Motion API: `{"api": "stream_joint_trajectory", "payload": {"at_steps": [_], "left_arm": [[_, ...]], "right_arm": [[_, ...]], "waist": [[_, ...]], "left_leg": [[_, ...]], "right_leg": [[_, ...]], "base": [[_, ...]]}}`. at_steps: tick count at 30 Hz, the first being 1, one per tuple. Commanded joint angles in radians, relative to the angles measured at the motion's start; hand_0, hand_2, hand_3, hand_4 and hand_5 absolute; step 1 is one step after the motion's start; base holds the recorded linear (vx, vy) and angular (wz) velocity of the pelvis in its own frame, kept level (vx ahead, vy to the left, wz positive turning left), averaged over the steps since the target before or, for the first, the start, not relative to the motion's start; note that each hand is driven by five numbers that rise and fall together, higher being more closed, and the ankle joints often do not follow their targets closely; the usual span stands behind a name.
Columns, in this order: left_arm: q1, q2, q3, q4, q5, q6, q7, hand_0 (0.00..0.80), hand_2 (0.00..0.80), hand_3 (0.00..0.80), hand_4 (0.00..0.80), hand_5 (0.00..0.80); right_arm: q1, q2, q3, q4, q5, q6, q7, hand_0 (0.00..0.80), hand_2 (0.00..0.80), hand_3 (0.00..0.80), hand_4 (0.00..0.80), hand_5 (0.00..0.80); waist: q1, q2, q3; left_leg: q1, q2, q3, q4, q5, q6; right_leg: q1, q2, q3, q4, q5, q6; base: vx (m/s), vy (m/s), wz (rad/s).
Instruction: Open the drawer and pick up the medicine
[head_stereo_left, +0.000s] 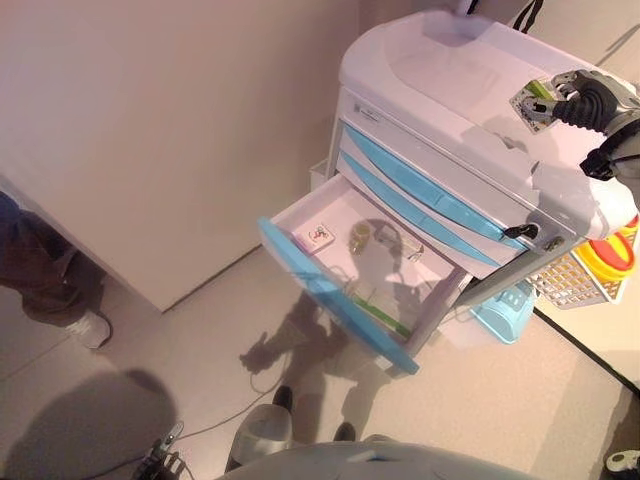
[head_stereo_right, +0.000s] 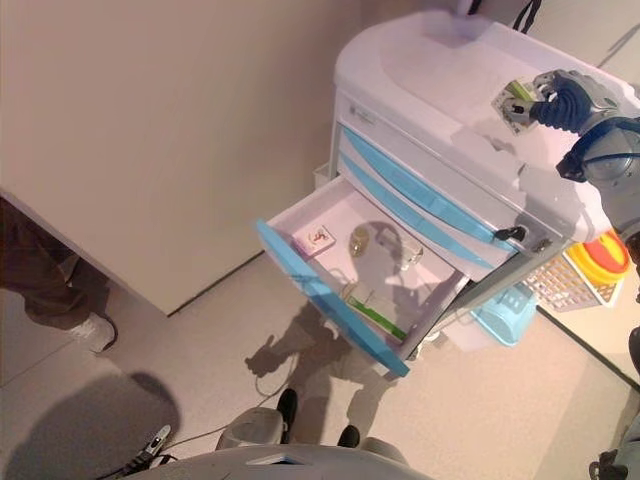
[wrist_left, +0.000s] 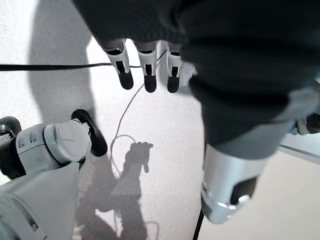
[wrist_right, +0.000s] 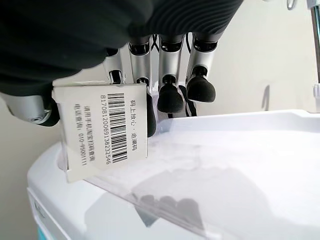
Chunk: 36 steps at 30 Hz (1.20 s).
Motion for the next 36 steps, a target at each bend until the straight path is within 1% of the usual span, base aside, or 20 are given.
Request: {"api": "stream_joint_trajectory", "payload": {"at_steps": [1,11,16,21,27,30,36], "left_arm": [[0.020,0.061,0.010,-0.017,0.014,-0.005,0.011,0.000,0.000,0.000,0.000,0.000],[0.021,0.070,0.005,-0.015,0.013,-0.002,-0.008,0.000,0.000,0.000,0.000,0.000],[0.025,0.070,-0.018,-0.042,-0.004,0.007,0.004,0.000,0.000,0.000,0.000,0.000],[0.024,0.079,-0.031,-0.056,-0.020,0.016,0.008,0.000,0.000,0.000,0.000,0.000],[0.030,0.076,-0.050,-0.079,-0.043,0.019,0.030,0.000,0.000,0.000,0.000,0.000],[0.038,0.076,-0.059,-0.088,-0.051,0.019,0.037,0.000,0.000,0.000,0.000,0.000],[0.044,0.085,-0.066,-0.092,-0.052,0.022,0.024,0.000,0.000,0.000,0.000,0.000]], "right_arm": [[-0.121,0.006,0.069,0.054,-0.020,-0.025,-0.006,0.800,0.800,0.800,0.800,0.800],[-0.097,0.022,0.089,0.160,-0.111,-0.040,0.001,0.800,0.800,0.800,0.800,0.800],[-0.097,0.022,0.093,0.212,-0.158,-0.041,-0.012,0.800,0.800,0.800,0.800,0.800],[-0.095,0.015,0.101,0.275,-0.206,-0.021,-0.028,0.800,0.800,0.800,0.800,0.800],[-0.096,0.008,0.081,0.353,-0.200,0.059,-0.109,0.800,0.800,0.800,0.800,0.800],[-0.090,-0.003,0.052,0.397,-0.189,0.069,-0.146,0.800,0.800,0.800,0.800,0.800],[-0.100,-0.021,0.043,0.440,-0.195,0.048,-0.169,0.800,0.800,0.800,0.800,0.800]], "waist": [[0.032,-0.040,0.004],[0.044,-0.037,0.013],[0.050,-0.030,0.017],[0.055,-0.023,0.024],[0.059,-0.014,0.030],[0.062,-0.011,0.031],[0.067,-0.008,0.027]], "left_leg": [[-0.010,0.009,-0.052,0.075,-0.157,-0.046],[-0.020,0.008,-0.063,0.079,-0.153,-0.044],[-0.023,0.009,-0.064,0.078,-0.147,-0.043],[-0.028,0.009,-0.066,0.073,-0.139,-0.040],[-0.033,0.010,-0.070,0.069,-0.131,-0.040],[-0.033,0.008,-0.075,0.068,-0.131,-0.039],[-0.035,0.006,-0.079,0.067,-0.129,-0.038]], "right_leg": [[0.008,-0.123,0.011,-0.087,0.123,0.131],[0.001,-0.119,0.007,-0.080,0.121,0.127],[-0.001,-0.120,0.003,-0.079,0.124,0.129],[-0.006,-0.121,0.000,-0.078,0.128,0.131],[-0.010,-0.120,-0.003,-0.078,0.130,0.129],[-0.010,-0.120,-0.005,-0.079,0.132,0.130],[-0.008,-0.121,-0.009,-0.082,0.132,0.130]], "base": [[-0.003,-0.009,0.11],[-0.009,-0.004,0.05],[-0.013,-0.002,0.03],[-0.022,0.001,0.00],[0.000,0.000,0.00],[0.006,-0.006,0.03],[0.002,-0.003,0.01]]}}
